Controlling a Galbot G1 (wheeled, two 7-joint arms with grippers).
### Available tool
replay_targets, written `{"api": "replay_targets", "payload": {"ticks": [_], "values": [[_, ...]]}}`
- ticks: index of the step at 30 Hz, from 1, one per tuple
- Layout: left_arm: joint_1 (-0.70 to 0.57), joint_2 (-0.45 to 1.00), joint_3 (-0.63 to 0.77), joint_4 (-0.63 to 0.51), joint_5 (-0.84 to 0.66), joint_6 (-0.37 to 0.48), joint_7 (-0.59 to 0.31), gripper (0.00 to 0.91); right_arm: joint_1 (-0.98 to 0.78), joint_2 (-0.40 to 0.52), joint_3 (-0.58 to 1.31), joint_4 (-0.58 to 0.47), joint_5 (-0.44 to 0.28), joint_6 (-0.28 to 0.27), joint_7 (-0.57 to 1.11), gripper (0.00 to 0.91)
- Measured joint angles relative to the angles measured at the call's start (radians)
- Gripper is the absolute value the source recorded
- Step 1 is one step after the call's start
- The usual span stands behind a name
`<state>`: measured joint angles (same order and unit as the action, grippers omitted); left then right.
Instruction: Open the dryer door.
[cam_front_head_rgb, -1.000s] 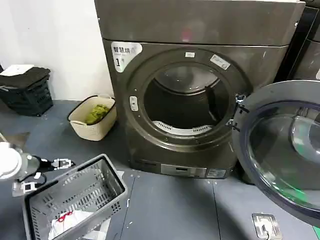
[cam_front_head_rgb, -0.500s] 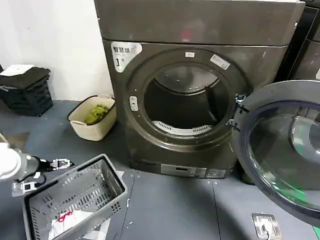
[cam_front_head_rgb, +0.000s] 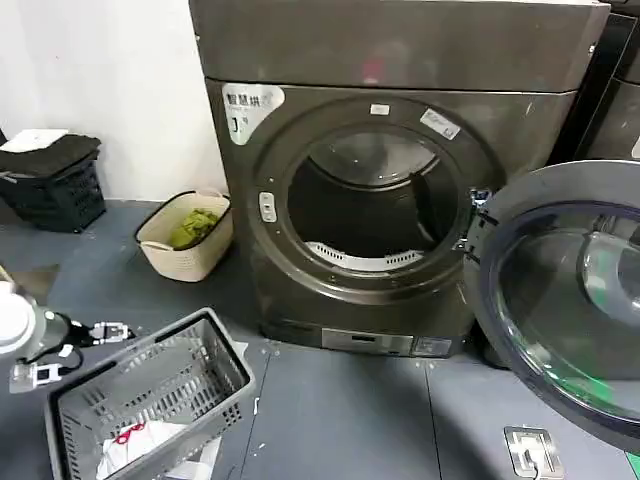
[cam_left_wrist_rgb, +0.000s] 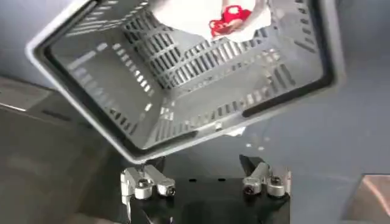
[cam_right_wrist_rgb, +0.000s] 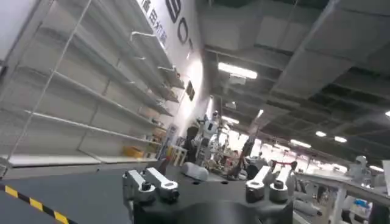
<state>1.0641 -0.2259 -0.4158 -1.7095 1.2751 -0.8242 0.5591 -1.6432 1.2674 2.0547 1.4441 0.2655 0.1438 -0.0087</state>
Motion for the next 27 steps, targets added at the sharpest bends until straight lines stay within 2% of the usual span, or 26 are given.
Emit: {"api": "replay_targets", "payload": {"ticks": [22,27], "values": [[0.015,0.003,0.038,0.015,-0.046,0.000,-0.010,0.907,0.001,0.007,-0.005,0.007,-0.002,0.006,0.001,0.907],[0.019,0.018,0.058,0.031,-0.039,0.000,-0.042,0.907,0.004,0.007,-0.009,0.009,-0.002,0.006,0.001,0.907]]}}
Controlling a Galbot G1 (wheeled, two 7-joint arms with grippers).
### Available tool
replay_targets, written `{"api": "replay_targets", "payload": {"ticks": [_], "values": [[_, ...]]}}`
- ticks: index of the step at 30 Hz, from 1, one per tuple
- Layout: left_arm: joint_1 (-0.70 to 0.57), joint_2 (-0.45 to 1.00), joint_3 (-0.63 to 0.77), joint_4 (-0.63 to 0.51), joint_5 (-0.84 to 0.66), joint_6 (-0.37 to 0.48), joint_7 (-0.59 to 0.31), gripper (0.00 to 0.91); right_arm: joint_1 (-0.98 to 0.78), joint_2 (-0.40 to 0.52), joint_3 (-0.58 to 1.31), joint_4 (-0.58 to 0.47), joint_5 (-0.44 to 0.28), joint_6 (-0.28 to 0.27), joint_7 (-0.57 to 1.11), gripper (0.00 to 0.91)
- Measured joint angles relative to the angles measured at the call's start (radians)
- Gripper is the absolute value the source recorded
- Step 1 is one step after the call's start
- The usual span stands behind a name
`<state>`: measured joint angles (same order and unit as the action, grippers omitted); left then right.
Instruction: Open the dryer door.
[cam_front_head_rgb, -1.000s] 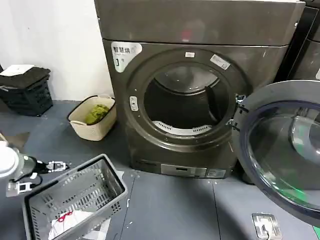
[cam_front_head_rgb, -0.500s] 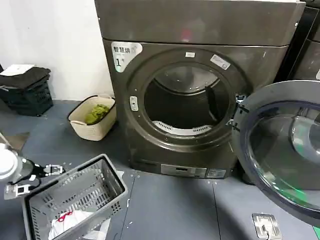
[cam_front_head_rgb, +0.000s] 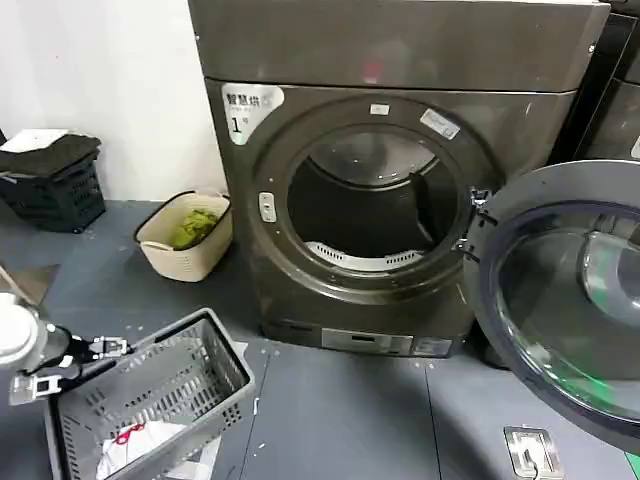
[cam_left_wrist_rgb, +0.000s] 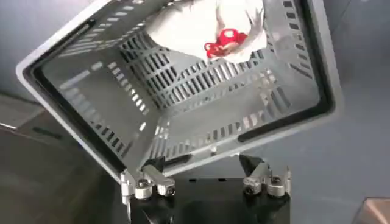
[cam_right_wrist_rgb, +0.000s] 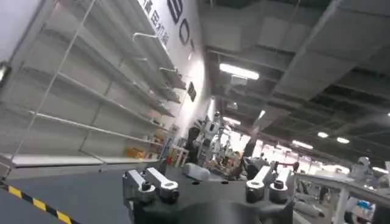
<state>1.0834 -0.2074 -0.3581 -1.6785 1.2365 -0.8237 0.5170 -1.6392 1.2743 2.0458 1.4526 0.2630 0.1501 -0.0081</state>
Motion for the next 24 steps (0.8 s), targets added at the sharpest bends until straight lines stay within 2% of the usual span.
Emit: {"api": "replay_targets", "payload": {"ticks": [8,24], "values": [[0.011,0.034,0.037,-0.007,-0.035,0.000,-0.047,0.907,0.002,0.003,-0.006,0.001,0.000,0.001,0.000,0.907],[0.013,0.037,0.045,-0.013,-0.051,0.000,-0.047,0.907,-0.001,0.007,-0.005,0.005,-0.002,0.000,-0.001,0.907]]}}
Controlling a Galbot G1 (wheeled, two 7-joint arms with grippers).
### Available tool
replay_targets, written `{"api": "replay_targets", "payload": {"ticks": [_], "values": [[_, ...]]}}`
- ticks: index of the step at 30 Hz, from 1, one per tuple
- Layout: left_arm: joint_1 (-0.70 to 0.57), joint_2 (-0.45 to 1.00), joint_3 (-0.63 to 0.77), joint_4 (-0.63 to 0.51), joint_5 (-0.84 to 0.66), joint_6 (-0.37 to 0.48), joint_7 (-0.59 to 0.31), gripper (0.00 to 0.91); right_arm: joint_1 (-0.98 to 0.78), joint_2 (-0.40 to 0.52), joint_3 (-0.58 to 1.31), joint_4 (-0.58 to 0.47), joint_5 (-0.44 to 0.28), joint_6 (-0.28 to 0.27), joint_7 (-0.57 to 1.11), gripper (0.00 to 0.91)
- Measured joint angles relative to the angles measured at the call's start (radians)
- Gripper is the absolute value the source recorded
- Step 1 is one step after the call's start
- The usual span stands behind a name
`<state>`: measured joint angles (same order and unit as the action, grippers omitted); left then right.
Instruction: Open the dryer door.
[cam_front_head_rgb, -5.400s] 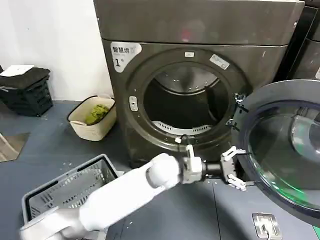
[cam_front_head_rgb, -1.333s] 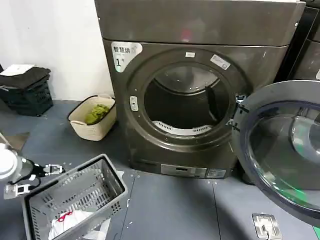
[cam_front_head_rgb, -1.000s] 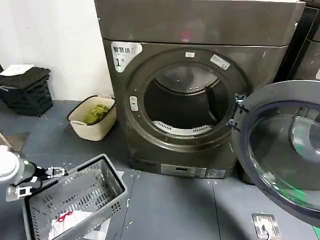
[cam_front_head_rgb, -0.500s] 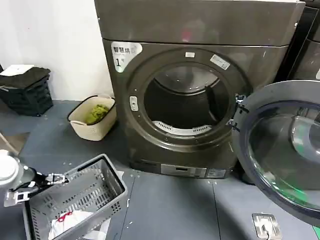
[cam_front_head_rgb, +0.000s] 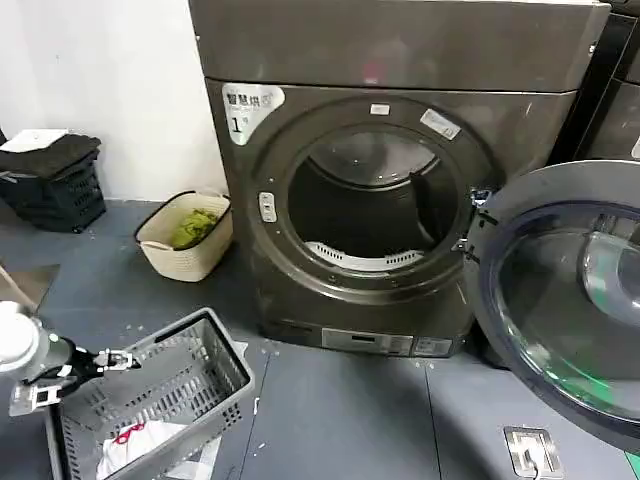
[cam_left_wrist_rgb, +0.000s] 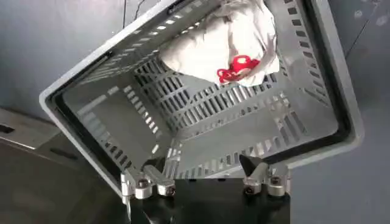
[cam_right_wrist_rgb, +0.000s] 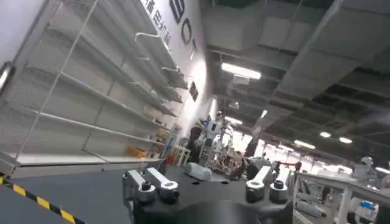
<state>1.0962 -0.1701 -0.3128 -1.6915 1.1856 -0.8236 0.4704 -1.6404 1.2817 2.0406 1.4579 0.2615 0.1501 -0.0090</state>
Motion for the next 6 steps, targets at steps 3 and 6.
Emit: {"api": "replay_targets", "payload": {"ticks": [3,6], "values": [[-0.001,0.000,0.000,0.004,0.003,0.000,0.001,0.907,0.000,0.001,0.000,0.000,0.000,0.000,0.000,0.907],[0.000,-0.001,0.000,0.005,0.003,0.000,0.001,0.907,0.000,0.003,0.000,0.005,0.000,0.001,-0.001,0.907]]}}
